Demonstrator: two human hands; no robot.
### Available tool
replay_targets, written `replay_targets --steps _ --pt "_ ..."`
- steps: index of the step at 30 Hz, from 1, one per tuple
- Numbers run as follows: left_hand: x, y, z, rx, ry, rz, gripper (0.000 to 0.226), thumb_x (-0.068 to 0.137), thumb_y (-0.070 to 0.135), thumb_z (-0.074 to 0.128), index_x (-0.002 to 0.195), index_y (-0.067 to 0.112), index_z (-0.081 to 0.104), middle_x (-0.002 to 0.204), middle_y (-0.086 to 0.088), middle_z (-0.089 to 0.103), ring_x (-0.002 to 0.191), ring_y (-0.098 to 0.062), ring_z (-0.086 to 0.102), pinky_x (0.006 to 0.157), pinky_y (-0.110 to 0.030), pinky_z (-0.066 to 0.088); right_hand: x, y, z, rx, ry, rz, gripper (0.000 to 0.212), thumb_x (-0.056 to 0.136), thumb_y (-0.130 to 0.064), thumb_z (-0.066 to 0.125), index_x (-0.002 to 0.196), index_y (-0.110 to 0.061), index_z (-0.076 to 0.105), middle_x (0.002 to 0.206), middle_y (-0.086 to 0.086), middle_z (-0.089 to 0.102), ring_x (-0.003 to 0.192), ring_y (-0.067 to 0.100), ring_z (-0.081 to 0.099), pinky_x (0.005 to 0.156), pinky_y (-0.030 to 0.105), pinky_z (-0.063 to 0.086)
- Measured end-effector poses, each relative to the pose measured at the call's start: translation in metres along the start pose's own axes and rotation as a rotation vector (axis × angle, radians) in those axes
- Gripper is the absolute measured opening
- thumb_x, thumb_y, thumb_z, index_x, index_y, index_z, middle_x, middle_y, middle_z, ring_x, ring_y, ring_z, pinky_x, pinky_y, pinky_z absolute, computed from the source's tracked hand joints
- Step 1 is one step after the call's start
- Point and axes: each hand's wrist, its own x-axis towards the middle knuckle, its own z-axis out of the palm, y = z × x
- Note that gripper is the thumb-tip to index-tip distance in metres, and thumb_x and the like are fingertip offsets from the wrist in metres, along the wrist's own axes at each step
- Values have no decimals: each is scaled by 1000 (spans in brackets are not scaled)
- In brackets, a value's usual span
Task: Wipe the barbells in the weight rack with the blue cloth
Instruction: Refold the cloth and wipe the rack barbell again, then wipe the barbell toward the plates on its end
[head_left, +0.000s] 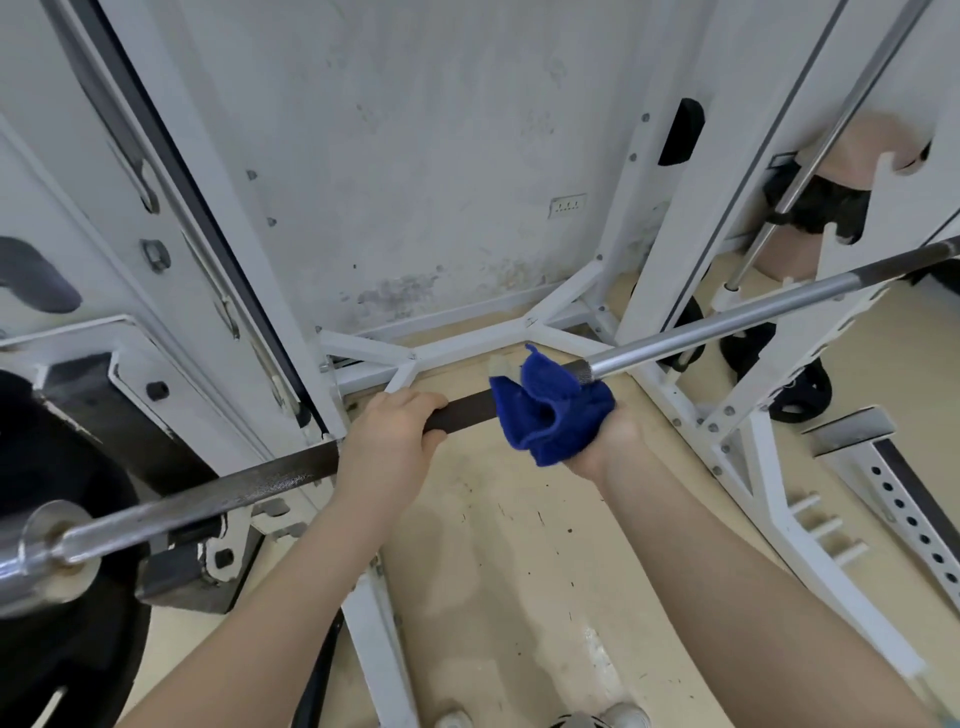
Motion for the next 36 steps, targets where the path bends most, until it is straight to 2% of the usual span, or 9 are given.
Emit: replay_targets --steps 3,7,11,17,20,23,26,30,36 --pt "0 1 2 5 30 -15 33 86 12 60 118 17 60 115 -1 62 107 -26 50 87 -32 39 -18 17 24 200 -154 151 36 98 -31 34 117 -13 58 101 4 65 89 25 63 69 35 53" --pt "-2 0 2 -11 59 7 33 83 9 63 116 13 63 112 -5 65 104 -30 52 86 -35 41 -24 24 16 150 -190 201 27 97 -32 41 113 -20 58 101 3 69 87 25 65 62 34 58" --pt "-1 -2 2 -33 56 24 31 80 7 66 111 10 65 108 -8 67 102 -33 54 86 -37 43 -9 -3 1 147 -210 102 31 97 -27 40 122 -15 53 107 4 66 95 26 62 75 37 57" --pt "-3 -5 4 -4 76 67 31 81 6 65 111 11 66 105 -7 67 100 -33 55 83 -33 41 -26 34 20 124 -232 110 18 95 -33 45 108 -27 57 87 -8 63 77 11 61 62 24 48" --pt "-3 -9 0 -34 22 58 33 86 7 56 118 16 61 113 -2 65 107 -25 53 88 -26 36 -47 54 37 -21 -210 179 21 96 -30 44 78 -20 49 62 -4 53 55 12 52 56 24 39" --pt "0 -8 -6 -168 -7 -68 39 89 4 46 124 18 57 123 -1 61 113 -20 54 94 -23 37 -55 86 59 -266 -257 217 26 98 -13 40 75 -24 48 78 -2 52 70 14 52 66 28 44" --pt "-2 -1 -12 -240 30 -94 41 92 2 38 126 18 54 129 1 57 118 -16 51 94 -18 33 -71 96 71 -550 -342 198 28 95 -21 43 69 -16 51 68 5 52 66 19 50 62 29 40" --pt "-3 16 -13 -312 40 -39 40 93 1 35 123 18 55 122 6 59 110 -11 52 90 -17 35 -61 60 47 -633 -385 -44 15 95 -8 42 92 -8 58 82 8 61 72 17 57 66 26 46" --pt "8 67 21 -371 -13 20 36 95 4 36 120 16 58 123 2 60 114 -11 51 97 -19 35 -30 -12 -20 -735 -321 -199 16 96 -28 47 102 -17 56 99 9 65 89 22 62 81 34 49"
